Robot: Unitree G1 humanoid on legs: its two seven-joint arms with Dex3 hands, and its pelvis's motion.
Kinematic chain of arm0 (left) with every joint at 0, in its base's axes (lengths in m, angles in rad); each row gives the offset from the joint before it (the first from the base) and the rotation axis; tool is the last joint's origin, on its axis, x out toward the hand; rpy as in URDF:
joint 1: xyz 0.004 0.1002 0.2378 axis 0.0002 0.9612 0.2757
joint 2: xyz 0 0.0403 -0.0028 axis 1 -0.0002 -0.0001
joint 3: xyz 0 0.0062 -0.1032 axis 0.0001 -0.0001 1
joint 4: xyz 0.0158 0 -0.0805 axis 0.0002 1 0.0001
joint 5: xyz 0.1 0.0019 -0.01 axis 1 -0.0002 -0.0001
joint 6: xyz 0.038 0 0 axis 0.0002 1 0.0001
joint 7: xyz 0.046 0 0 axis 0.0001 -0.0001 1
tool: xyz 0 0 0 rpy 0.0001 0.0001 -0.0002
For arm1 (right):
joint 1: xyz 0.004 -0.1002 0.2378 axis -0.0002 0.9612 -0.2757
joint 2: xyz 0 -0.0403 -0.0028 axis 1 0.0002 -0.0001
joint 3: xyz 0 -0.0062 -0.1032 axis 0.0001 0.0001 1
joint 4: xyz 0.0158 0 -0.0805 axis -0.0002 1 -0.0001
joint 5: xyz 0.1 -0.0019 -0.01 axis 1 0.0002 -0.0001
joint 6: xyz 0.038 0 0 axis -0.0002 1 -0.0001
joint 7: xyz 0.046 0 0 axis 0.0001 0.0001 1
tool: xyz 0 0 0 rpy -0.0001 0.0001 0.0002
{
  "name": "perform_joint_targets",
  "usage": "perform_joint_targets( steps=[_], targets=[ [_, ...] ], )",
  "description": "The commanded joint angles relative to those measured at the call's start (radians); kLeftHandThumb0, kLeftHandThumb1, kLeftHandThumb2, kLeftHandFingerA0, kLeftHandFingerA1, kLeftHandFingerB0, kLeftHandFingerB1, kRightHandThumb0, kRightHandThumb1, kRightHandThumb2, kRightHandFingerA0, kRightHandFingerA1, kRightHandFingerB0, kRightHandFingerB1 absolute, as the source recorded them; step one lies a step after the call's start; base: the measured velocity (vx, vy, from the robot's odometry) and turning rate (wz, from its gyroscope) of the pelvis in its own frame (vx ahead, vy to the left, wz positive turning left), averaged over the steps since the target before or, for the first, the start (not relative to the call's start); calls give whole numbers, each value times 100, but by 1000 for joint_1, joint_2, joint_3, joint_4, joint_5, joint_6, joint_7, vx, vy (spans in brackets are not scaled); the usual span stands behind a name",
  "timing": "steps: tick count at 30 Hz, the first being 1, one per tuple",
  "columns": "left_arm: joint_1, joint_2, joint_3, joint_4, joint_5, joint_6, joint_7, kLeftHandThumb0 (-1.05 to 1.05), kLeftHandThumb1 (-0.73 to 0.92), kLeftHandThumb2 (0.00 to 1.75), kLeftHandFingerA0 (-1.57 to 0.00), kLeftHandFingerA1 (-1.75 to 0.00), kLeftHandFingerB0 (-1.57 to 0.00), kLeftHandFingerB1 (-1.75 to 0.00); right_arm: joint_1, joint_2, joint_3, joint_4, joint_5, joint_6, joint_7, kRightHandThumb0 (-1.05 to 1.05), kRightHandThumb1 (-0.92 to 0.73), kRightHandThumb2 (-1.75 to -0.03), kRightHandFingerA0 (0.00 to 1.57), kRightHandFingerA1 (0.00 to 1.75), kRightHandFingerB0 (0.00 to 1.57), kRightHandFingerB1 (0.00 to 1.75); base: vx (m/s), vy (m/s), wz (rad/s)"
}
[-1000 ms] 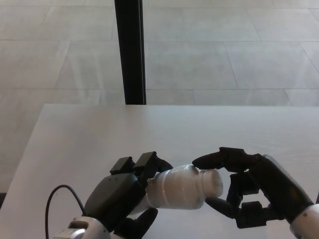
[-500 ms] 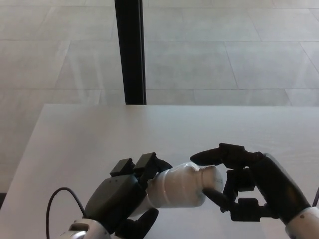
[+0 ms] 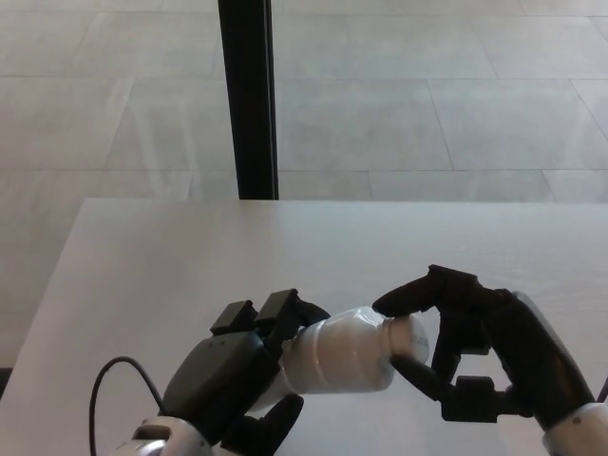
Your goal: The robot uses its left hand to to lift the bottle kept on the middle of the desk and tilts it towards its right hand. It then uses its right hand to rotate its cap to open it and places the bottle and cap back on the desk
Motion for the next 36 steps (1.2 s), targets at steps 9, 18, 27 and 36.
perform_joint_targets(
  steps=[9,18,27,36],
  targets=[
    [-12,1,2,18,14,-40,12,18,69,137,-126,-132,-120,-125,22,-13,-22,36,-3,-83,-13,-27,-65,-84,89,152,85,95,0,0,0],
    [-4,-14,-2,5,22,-18,9,20,73,143,-133,-138,-125,-131,7,-62,-6,87,-23,-226,-5,-27,-67,-80,91,168,85,85,0,0,0],
    [-5,-14,-9,13,42,-31,18,19,67,136,-128,-133,-121,-126,1,-77,-8,167,-54,-411,-66,-29,-68,-77,89,168,85,86,0,0,0],
    [0,-23,-21,7,49,-12,6,18,67,137,-130,-133,-122,-126,-13,-80,-42,253,-113,-632,-181,-30,-72,-69,82,162,82,84,0,0,0]
  ],
)
